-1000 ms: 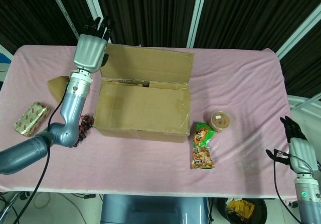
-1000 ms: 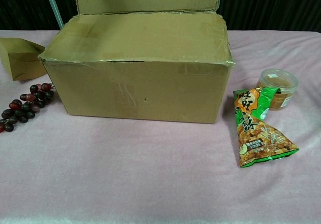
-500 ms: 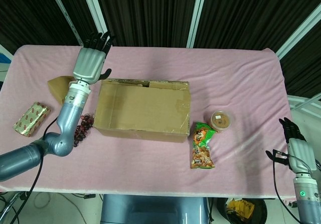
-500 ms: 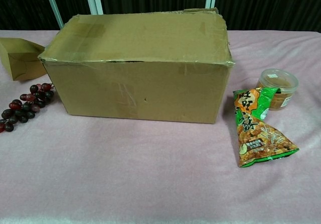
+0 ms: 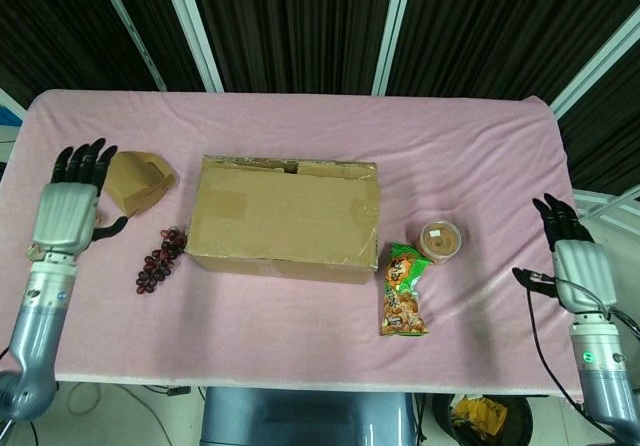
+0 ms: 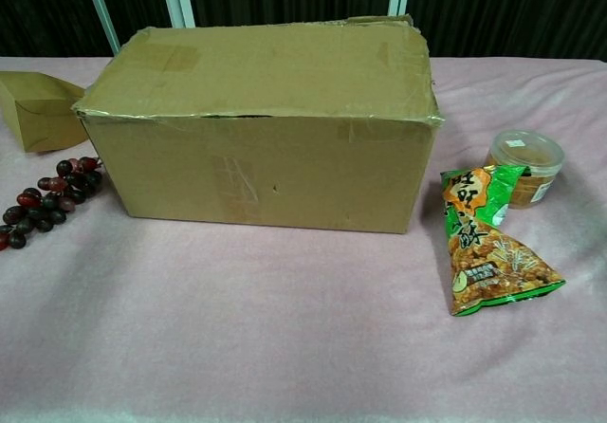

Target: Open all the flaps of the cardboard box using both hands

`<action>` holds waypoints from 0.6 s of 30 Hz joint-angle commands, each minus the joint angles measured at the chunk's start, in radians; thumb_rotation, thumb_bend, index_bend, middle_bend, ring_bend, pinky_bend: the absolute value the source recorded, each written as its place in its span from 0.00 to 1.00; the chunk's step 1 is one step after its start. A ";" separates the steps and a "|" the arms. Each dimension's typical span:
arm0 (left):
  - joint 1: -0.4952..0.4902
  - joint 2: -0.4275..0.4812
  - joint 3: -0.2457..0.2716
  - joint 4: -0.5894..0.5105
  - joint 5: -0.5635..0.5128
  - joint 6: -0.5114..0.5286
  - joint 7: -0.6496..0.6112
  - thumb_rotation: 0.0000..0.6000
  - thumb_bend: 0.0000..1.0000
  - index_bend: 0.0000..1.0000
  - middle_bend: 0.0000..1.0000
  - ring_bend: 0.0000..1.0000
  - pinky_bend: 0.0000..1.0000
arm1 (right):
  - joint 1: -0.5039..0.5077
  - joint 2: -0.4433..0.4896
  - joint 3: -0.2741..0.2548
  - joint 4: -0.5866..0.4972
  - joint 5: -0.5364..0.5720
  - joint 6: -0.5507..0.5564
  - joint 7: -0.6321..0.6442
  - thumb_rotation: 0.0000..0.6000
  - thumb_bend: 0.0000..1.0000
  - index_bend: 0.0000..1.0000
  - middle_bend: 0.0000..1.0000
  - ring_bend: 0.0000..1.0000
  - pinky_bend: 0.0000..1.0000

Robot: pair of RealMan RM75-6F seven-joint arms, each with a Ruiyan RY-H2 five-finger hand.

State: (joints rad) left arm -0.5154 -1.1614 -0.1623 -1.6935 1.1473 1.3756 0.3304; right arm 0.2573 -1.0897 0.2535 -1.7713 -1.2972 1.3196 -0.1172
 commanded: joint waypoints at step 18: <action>0.213 -0.058 0.061 0.183 0.106 0.096 -0.296 1.00 0.14 0.00 0.00 0.00 0.00 | 0.509 -0.026 0.231 -0.146 0.527 -0.319 -0.325 1.00 0.86 0.25 0.22 0.19 0.33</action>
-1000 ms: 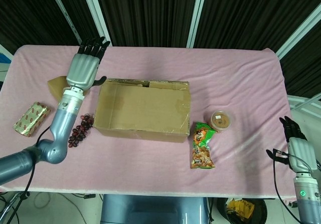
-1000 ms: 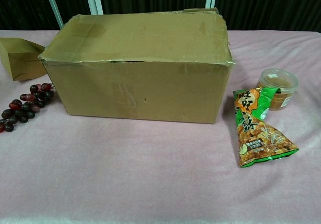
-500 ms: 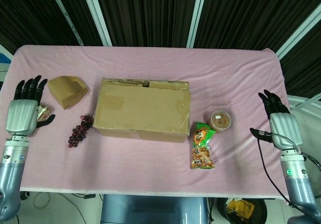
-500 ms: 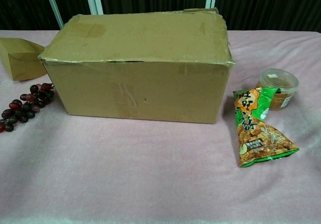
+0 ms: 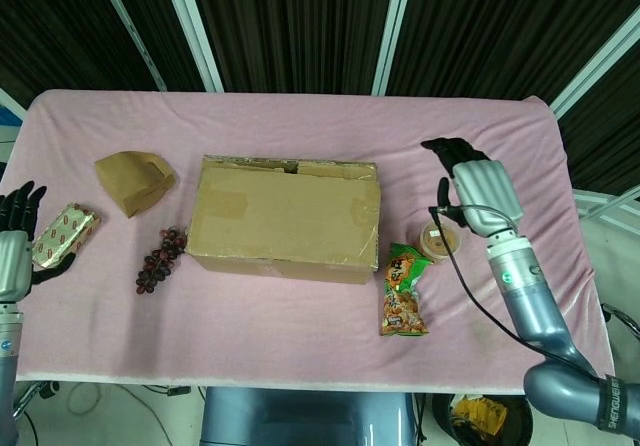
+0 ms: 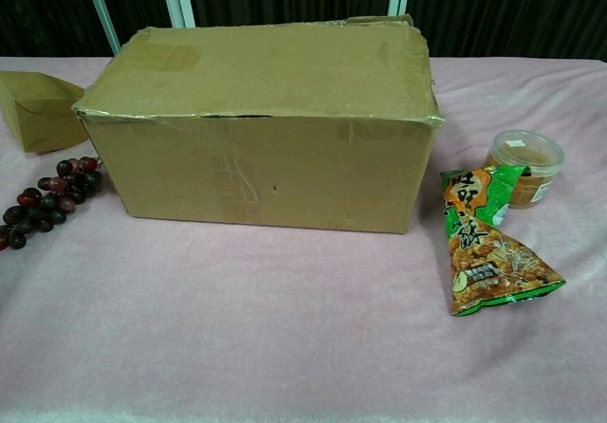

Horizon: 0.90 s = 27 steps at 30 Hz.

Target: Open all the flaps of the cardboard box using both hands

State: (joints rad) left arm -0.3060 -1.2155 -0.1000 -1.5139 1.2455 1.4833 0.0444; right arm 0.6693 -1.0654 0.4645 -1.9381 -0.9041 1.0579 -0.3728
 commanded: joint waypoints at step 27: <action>0.023 0.002 -0.046 0.011 0.006 -0.087 -0.054 1.00 0.14 0.00 0.00 0.00 0.00 | 0.400 -0.351 -0.031 0.314 0.489 -0.056 -0.148 1.00 0.86 0.29 0.31 0.28 0.35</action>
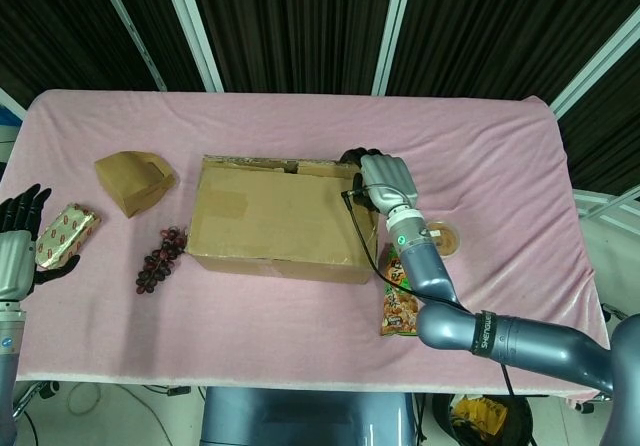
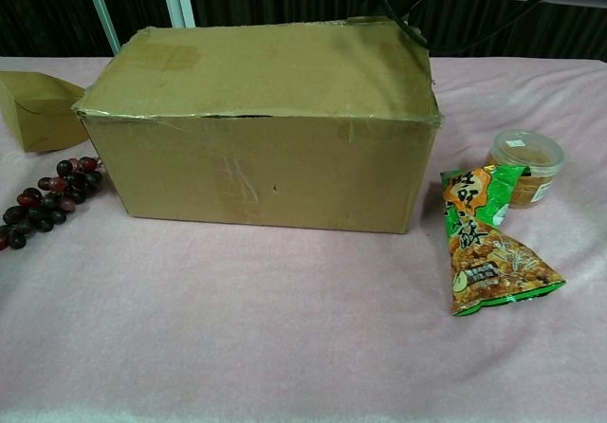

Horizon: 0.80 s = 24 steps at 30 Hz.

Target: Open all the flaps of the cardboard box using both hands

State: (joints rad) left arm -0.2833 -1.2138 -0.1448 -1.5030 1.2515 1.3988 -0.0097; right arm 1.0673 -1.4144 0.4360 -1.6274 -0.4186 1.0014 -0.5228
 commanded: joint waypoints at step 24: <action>0.012 0.002 -0.027 -0.006 0.000 -0.031 -0.009 1.00 0.14 0.00 0.00 0.00 0.00 | 0.024 -0.019 -0.028 -0.067 0.006 0.042 0.024 1.00 0.86 0.29 0.36 0.33 0.40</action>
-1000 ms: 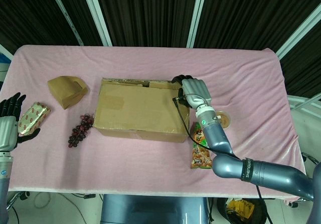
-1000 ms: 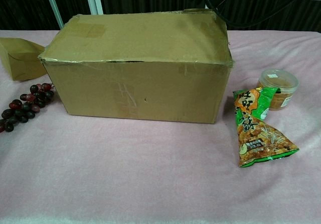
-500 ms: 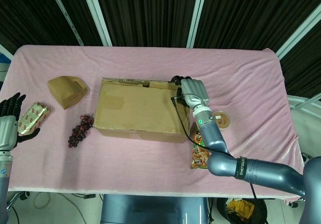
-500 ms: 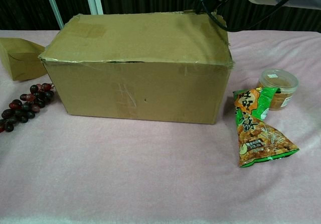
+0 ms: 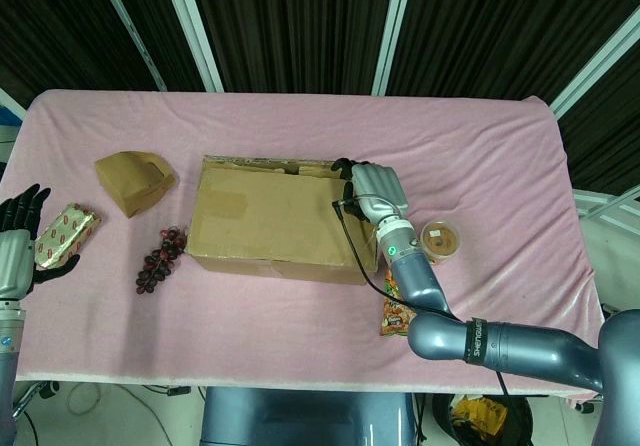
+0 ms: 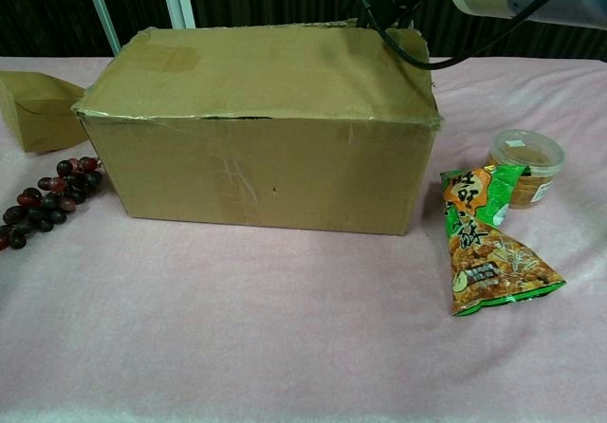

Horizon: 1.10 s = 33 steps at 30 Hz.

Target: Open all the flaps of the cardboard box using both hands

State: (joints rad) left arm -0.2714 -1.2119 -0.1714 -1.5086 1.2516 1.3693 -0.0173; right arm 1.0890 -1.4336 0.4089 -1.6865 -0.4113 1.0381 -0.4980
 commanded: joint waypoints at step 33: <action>0.010 0.000 -0.016 -0.007 0.005 -0.014 -0.005 1.00 0.14 0.00 0.00 0.00 0.00 | 0.018 0.077 0.243 -0.298 0.220 0.044 0.219 1.00 0.86 0.15 0.38 0.47 0.51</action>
State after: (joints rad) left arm -0.2610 -1.2118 -0.1871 -1.5156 1.2562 1.3556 -0.0225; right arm 1.1056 -1.3665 0.6444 -1.9723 -0.2022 1.0818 -0.2862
